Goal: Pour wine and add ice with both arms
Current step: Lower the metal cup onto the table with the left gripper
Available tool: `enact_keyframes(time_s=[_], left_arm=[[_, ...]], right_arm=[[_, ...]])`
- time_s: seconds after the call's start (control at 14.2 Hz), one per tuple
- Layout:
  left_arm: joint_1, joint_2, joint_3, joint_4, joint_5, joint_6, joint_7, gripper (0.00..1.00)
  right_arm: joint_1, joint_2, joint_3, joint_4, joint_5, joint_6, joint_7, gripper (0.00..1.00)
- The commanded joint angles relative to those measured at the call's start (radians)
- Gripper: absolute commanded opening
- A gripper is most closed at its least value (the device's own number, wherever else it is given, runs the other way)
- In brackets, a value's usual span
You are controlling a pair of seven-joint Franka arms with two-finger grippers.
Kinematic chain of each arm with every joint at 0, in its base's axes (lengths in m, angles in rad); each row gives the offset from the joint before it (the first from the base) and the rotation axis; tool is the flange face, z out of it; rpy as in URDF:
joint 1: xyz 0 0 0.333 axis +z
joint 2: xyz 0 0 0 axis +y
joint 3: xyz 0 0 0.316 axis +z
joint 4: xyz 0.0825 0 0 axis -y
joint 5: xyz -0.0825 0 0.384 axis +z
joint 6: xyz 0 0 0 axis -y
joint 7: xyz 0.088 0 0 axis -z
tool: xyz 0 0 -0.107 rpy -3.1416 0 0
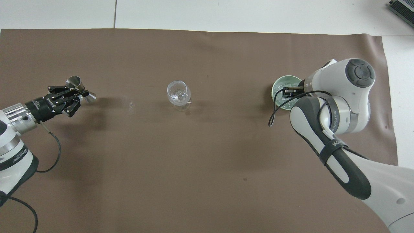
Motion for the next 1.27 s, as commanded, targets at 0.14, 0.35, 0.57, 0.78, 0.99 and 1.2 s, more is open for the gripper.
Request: enact_keyframes(time_s=[0.14, 0.35, 0.57, 0.78, 0.99, 1.2], left_arm=[[0.017, -0.004, -0.009, -0.05, -0.056, -0.017, 0.077, 0.0], [0.034, -0.001, -0.009, -0.069, -0.056, -0.022, 0.134, 0.0], [0.043, 0.01, -0.007, -0.07, -0.056, -0.04, 0.162, 0.0], [0.043, 0.012, -0.009, -0.076, -0.07, -0.039, 0.163, 0.0], [0.04, 0.01, -0.009, -0.084, -0.087, -0.039, 0.171, 0.0], [0.039, 0.01, -0.009, -0.086, -0.087, -0.037, 0.172, 0.0]], right_arm=[[-0.007, 0.005, 0.004, -0.011, 0.007, 0.046, 0.028, 0.52], [-0.007, 0.005, 0.004, -0.011, 0.007, 0.052, 0.034, 0.48], [-0.007, 0.007, 0.004, -0.009, 0.007, 0.054, 0.035, 0.43], [-0.006, 0.007, 0.004, -0.009, 0.007, 0.054, 0.037, 0.33], [-0.006, 0.009, 0.004, -0.006, 0.007, 0.052, 0.054, 0.19], [-0.003, 0.01, 0.004, 0.0, 0.007, 0.052, 0.061, 0.11]])
